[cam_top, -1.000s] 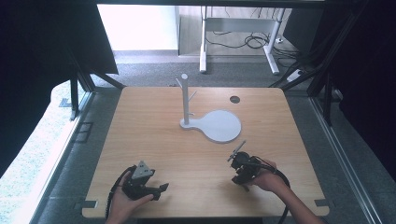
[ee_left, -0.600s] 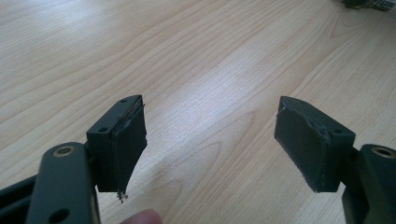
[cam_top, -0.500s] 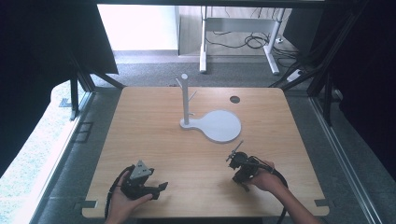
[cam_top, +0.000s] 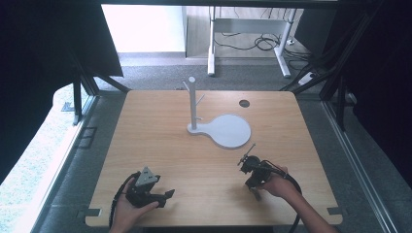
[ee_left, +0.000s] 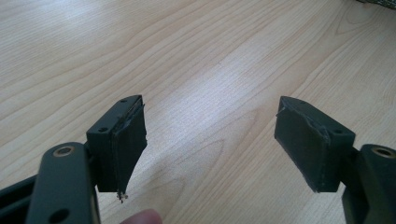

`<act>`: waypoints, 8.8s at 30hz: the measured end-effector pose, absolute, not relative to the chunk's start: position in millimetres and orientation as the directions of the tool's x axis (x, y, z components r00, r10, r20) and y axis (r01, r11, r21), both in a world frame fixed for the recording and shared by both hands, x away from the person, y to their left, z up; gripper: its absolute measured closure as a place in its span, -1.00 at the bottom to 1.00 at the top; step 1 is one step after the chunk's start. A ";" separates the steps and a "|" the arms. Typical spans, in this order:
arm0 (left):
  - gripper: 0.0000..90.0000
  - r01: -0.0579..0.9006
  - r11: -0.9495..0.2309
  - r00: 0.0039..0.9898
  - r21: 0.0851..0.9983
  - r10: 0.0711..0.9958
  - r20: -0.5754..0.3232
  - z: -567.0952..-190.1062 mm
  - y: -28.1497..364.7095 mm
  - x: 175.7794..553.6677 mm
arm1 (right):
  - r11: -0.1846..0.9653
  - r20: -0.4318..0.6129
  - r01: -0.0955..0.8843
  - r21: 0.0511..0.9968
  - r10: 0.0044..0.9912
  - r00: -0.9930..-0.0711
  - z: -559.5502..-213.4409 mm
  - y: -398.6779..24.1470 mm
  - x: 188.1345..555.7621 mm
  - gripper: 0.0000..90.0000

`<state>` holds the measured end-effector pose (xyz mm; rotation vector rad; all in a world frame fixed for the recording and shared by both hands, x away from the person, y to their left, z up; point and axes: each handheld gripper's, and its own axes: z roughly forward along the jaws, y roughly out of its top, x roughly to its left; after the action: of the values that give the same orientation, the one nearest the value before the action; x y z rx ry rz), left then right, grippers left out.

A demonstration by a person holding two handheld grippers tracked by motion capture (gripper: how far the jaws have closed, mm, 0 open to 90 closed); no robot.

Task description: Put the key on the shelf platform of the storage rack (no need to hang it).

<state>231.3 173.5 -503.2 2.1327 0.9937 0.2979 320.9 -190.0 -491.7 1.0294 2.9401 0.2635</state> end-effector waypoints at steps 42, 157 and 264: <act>-0.44 0.564 -0.407 0.663 0.719 0.741 -0.100 -502.0 176.8 231.4 | 0.761 0.025 0.641 0.101 0.642 -0.766 -446.3 -201.9 326.2 1.00; -0.44 0.576 -0.390 0.651 0.719 0.750 -0.115 -504.1 185.1 234.9 | 0.681 0.006 0.719 0.136 0.726 -0.688 -397.1 -170.7 452.2 1.00; -0.44 0.589 -0.396 0.648 0.704 0.752 -0.119 -507.9 187.3 237.5 | 0.559 0.020 0.734 0.385 0.790 -0.612 -463.9 -157.8 502.3 -0.01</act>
<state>237.5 187.3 -507.9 2.1231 1.0386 0.2811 502.3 -157.8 -463.9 1.2977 2.6340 0.5411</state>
